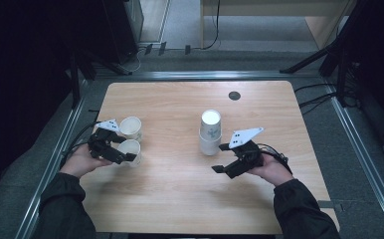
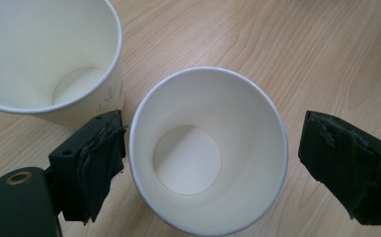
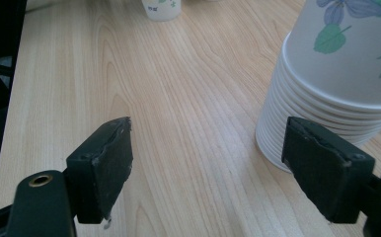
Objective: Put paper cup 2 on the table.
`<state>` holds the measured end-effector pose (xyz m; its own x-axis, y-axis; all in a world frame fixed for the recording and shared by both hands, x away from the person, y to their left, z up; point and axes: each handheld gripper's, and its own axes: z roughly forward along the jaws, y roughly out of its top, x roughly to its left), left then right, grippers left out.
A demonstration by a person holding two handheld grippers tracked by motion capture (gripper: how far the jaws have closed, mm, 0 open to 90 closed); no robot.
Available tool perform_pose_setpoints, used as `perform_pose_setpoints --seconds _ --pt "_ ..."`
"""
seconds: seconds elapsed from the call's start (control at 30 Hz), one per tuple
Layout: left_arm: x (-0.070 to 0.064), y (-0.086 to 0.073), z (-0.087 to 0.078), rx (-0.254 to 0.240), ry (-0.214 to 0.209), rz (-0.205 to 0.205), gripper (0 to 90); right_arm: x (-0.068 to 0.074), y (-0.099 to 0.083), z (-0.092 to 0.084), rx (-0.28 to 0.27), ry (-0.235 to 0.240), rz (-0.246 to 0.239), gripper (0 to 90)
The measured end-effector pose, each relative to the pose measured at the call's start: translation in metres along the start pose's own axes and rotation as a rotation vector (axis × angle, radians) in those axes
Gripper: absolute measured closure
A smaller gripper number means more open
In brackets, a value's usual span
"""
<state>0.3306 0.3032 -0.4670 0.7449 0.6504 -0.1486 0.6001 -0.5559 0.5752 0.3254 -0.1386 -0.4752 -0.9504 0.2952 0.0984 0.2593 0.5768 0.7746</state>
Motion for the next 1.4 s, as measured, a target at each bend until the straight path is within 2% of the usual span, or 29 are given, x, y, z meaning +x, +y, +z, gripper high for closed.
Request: perform_pose_setpoints --seconds 0.17,0.2,0.27,0.43,0.53,0.6,0.67,0.73,0.9,1.07,1.13,1.23,1.4 --pt "-0.001 0.005 -0.008 -0.039 -0.005 -0.011 11.1 0.000 0.000 0.000 0.001 0.002 0.000 20.1" --pt "-0.003 0.006 -0.009 -0.049 0.007 -0.007 11.6 0.000 0.000 0.000 0.000 0.002 0.000 20.1" --pt "-0.005 0.010 -0.011 -0.066 -0.008 -0.003 11.9 0.000 -0.001 -0.001 0.002 0.001 0.001 20.0" --pt "-0.011 0.017 -0.012 -0.076 -0.004 0.004 11.9 0.001 -0.001 -0.002 0.000 0.001 -0.003 20.0" --pt "-0.018 0.024 -0.014 -0.100 -0.022 0.026 12.2 0.002 -0.001 -0.002 0.002 -0.002 -0.004 20.0" --pt "-0.021 0.028 -0.016 -0.122 -0.065 0.033 12.9 0.002 -0.001 -0.003 0.001 -0.002 -0.005 20.1" --pt "-0.026 0.035 -0.017 -0.138 -0.090 0.048 13.2 0.003 -0.001 -0.003 0.000 -0.002 0.000 20.1" --pt "-0.033 0.041 -0.018 -0.146 -0.095 0.067 13.2 0.002 -0.002 -0.003 0.000 -0.006 -0.001 20.1" --pt "-0.047 0.056 -0.009 -0.143 -0.113 0.096 13.2 0.004 -0.003 -0.005 0.003 -0.009 0.003 20.0" --pt "-0.059 0.067 0.002 -0.141 -0.150 0.112 13.2 0.005 -0.005 -0.006 0.001 -0.010 0.002 20.1" --pt "-0.064 0.071 0.007 -0.135 -0.155 0.117 13.2 0.005 -0.005 -0.007 0.002 -0.012 0.005 20.0" --pt "-0.075 0.080 0.016 -0.120 -0.129 0.126 13.4 0.006 -0.006 -0.008 0.002 -0.013 0.007 20.0" --pt "-0.091 0.088 0.027 -0.124 -0.155 0.146 13.4 0.006 -0.008 -0.010 0.000 -0.017 0.008 20.0"
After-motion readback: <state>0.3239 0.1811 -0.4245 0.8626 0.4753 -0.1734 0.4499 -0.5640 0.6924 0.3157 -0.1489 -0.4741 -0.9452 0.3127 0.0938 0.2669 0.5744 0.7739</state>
